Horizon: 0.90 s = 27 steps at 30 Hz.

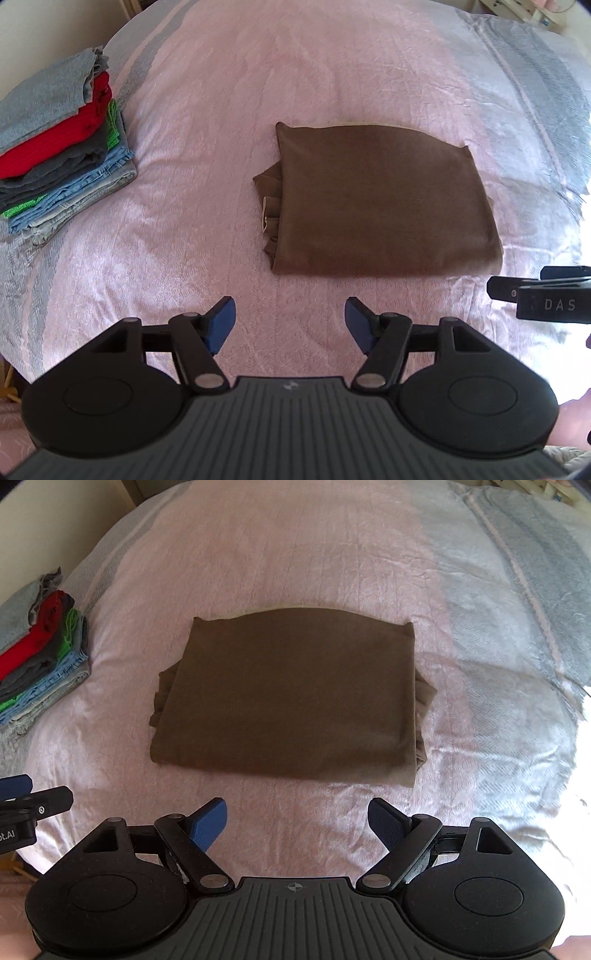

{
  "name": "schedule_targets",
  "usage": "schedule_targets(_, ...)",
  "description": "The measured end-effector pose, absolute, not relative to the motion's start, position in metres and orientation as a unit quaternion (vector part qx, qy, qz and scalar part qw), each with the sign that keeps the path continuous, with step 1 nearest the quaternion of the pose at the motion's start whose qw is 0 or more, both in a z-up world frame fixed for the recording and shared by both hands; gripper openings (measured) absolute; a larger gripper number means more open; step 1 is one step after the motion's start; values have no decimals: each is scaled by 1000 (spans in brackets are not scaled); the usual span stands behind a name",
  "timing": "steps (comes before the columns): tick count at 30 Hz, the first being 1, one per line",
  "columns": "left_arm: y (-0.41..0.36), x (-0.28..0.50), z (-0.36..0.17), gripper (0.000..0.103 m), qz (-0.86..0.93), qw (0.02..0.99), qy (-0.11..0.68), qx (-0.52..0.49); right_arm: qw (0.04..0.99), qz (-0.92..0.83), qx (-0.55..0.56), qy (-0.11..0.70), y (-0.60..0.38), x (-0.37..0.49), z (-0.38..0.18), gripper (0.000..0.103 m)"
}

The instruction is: Fold clothes

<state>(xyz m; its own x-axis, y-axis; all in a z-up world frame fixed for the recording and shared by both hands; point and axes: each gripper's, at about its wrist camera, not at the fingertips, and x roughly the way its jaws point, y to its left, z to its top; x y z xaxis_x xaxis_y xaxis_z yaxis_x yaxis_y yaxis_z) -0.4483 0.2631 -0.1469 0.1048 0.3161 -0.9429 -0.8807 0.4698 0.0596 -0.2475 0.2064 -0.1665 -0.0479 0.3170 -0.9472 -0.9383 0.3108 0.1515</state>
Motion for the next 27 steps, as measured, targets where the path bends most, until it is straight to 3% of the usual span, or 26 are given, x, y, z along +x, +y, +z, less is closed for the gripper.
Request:
schedule_targets(16, 276, -422, -165, 62, 449, 663, 523, -292, 588, 508, -326, 538, 224, -221, -205, 86)
schedule_targets(22, 292, -426, -189, 62, 433, 672, 522, -298, 612, 488, -270, 561, 210, -187, -232, 86)
schedule_targets(27, 317, -430, -228, 43, 399, 700, 503, -311, 657, 446, -139, 591, 185, -132, -265, 86)
